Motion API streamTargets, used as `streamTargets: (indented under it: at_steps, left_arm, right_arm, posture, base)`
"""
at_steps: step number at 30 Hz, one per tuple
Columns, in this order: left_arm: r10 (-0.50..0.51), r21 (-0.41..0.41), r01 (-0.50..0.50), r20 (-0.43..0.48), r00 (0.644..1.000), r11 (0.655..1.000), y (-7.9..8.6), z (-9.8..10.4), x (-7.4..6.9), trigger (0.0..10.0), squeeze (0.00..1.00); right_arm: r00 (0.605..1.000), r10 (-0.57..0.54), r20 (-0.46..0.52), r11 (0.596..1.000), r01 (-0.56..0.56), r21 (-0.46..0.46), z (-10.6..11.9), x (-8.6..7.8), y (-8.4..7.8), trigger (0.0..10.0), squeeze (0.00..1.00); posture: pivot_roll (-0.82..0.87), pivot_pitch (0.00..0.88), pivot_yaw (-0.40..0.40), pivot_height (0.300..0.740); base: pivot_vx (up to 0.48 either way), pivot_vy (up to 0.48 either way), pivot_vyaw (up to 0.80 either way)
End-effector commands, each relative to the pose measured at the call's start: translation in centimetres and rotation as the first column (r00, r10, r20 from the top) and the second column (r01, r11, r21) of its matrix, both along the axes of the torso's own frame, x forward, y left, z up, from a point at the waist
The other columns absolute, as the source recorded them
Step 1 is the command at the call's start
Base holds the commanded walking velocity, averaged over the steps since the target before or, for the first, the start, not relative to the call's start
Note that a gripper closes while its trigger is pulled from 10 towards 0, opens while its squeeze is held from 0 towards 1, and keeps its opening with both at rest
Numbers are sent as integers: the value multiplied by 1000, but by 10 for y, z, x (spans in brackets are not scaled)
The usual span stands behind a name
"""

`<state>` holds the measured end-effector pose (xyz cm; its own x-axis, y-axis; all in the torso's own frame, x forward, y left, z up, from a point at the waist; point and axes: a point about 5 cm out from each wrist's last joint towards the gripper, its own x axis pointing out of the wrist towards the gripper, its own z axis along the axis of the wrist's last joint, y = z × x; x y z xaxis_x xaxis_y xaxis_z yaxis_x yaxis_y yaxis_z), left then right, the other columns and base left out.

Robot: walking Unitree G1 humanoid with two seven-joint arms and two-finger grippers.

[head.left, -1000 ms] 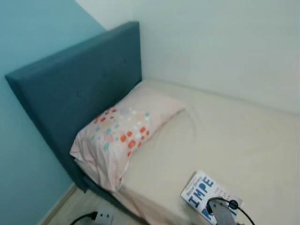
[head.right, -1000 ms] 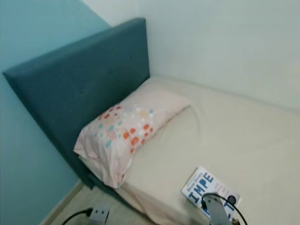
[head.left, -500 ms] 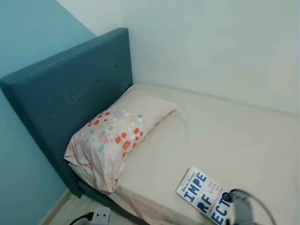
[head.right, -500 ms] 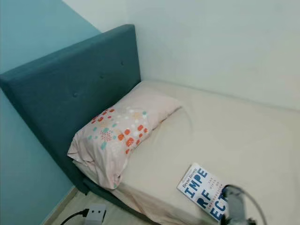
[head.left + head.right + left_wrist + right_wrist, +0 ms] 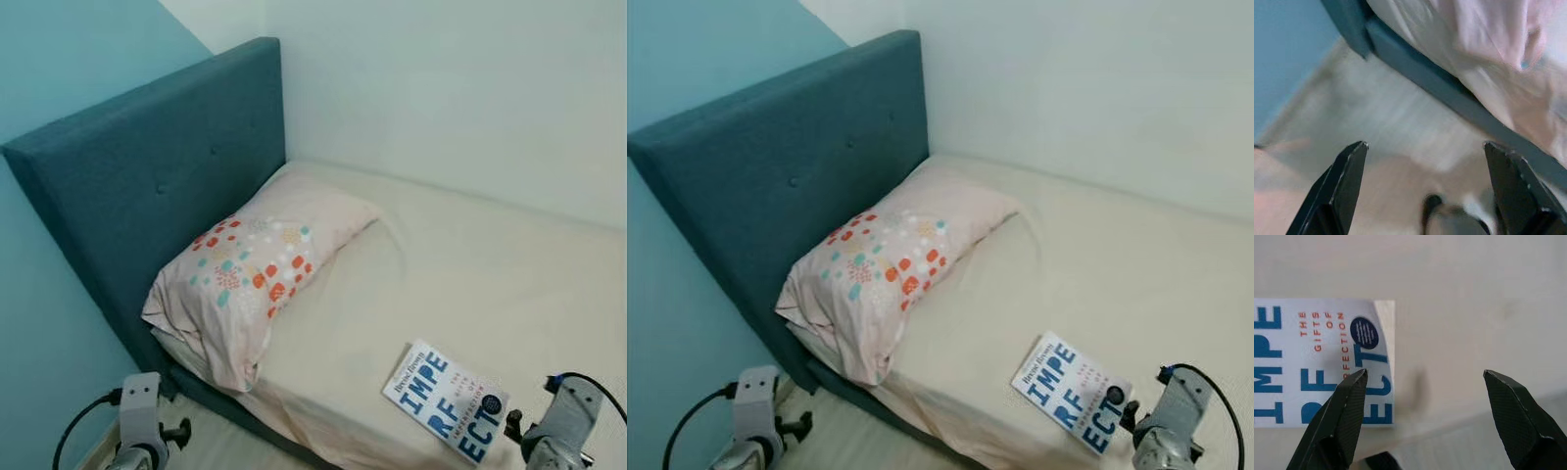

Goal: Clean up the room

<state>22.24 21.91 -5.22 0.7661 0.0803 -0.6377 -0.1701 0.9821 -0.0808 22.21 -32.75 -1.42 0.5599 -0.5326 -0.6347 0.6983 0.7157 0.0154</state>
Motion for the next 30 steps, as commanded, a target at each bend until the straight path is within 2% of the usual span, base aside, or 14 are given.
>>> streamTargets:
  at_steps: [1, 8, 11, 13, 17, 21, 22, 24, 25, 26, 27, 28, 30]
  left_arm:
    - [20, -10, -20, -5, 1000, 1000, 4, -2, -5, 10000, 0]
    - [21, -25, -21, 20, 1000, 999, 7, 1, -1, 10000, 0]
    - [8, -26, -7, 30, 1000, 1000, 7, 2, -1, 10000, 0]
    - [8, -26, -7, 30, 1000, 1000, 7, 2, -1, 10000, 0]
    - [-7, -17, 7, 25, 1000, 1000, 9, 1, -4, 10000, 0]
    - [-20, -5, 20, 10, 1000, 1000, 12, -1, -9, 10000, 0]
    - [-23, -2, 23, 5, 1000, 1000, 13, -2, -11, 10000, 0]
    - [-28, 4, 28, -1, 1000, 1000, 15, -3, -14, 10000, 0]
    - [-28, 4, 28, -1, 1000, 1000, 15, -3, -14, 10000, 0]
    - [-30, 6, 30, -5, 1000, 1000, 15, -4, -15, 10000, 0]
    - [-30, 6, 30, -5, 1000, 1000, 15, -4, -15, 10000, 0]
    - [-31, 8, 31, -7, 999, 999, 15, -4, -16, 10000, 0]
    - [-36, 12, 36, -10, 999, 999, 16, -4, -17, 10000, 0]
  right_arm:
    - [999, -30, 34, 999, 29, 17, 3, 1, -3, 10000, 0]
    - [992, -54, 112, 998, 49, 51, 10, 7, -7, 10000, 0]
    - [981, -46, 190, 997, 35, 63, 21, 17, -11, 10000, 0]
    - [981, -46, 190, 997, 35, 63, 21, 17, -11, 10000, 0]
    - [971, -38, 235, 999, 27, 46, 31, 23, -17, 10000, 0]
    - [965, -71, 254, 997, 64, 33, 36, 22, -25, 10000, 0]
    - [957, -100, 273, 994, 85, 65, 35, 20, -26, 10000, 0]
    - [925, -183, 333, 974, 124, 191, 33, 19, -25, 10000, 0]
    - [925, -183, 333, 974, 124, 191, 33, 19, -25, 10000, 0]
    - [901, -229, 370, 951, 126, 281, 31, 20, -22, 10000, 0]
    - [901, -229, 370, 951, 126, 281, 31, 20, -22, 10000, 0]
    - [883, -251, 398, 935, 114, 337, 30, 21, -20, 10000, 0]
    - [832, -328, 447, 870, 82, 486, 25, 19, -14, 10000, 0]
  posture:
    - [-6, 76, 10, 625]
    - [-3, 86, 20, 600]
    - [-2, 95, 31, 585]
    - [-2, 95, 31, 585]
    - [2, 105, 38, 570]
    - [6, 113, 42, 565]
    - [8, 115, 43, 565]
    - [9, 116, 44, 565]
    - [9, 116, 44, 565]
    - [11, 117, 47, 565]
    - [11, 117, 47, 565]
    - [11, 117, 47, 565]
    - [14, 120, 48, 565]
  base:
    - [0, 0, 0]
    - [0, 0, 0]
    - [0, 0, 0]
    - [0, 0, 0]
    - [0, 0, 0]
    - [0, 0, 0]
    - [0, 0, 0]
    - [0, 0, 0]
    - [0, 0, 0]
    - [0, 0, 0]
    - [0, 0, 0]
    - [0, 0, 0]
    - [0, 0, 0]
